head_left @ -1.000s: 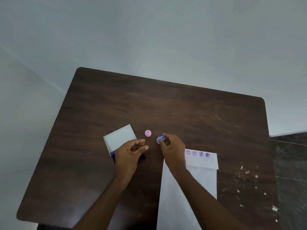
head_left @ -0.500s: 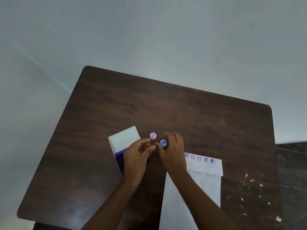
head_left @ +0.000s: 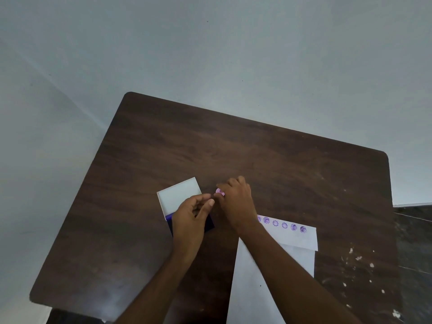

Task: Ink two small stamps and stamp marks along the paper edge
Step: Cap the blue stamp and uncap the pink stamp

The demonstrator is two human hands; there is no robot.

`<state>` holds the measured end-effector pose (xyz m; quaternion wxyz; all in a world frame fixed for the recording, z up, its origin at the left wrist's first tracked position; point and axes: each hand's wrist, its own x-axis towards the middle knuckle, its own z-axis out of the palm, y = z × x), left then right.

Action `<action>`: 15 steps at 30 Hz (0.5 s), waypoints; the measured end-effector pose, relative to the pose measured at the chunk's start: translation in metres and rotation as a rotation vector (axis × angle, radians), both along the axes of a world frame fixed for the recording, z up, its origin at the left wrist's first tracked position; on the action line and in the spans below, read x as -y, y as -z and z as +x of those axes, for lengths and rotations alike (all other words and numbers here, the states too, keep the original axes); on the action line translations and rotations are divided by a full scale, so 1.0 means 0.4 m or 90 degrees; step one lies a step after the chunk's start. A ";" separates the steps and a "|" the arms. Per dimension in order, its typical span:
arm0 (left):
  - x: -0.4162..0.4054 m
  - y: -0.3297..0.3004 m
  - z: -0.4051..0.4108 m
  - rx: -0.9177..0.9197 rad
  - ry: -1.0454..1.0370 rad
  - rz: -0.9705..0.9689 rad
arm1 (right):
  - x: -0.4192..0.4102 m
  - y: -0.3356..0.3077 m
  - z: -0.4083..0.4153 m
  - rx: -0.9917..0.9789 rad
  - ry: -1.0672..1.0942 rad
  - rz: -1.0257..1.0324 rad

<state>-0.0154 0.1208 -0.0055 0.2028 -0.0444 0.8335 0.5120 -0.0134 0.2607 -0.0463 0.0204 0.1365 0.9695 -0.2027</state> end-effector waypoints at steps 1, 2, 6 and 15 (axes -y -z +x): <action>-0.003 -0.003 0.001 0.001 -0.001 0.001 | -0.003 -0.005 0.001 -0.007 -0.004 -0.019; -0.006 -0.006 0.002 0.001 -0.003 0.000 | -0.006 -0.012 0.003 -0.016 0.014 -0.053; -0.018 -0.029 -0.001 -0.011 -0.008 0.006 | -0.021 -0.080 0.042 -0.086 0.313 -0.392; -0.066 -0.113 0.023 -0.076 0.141 0.081 | -0.039 -0.171 0.191 -0.080 0.422 -0.998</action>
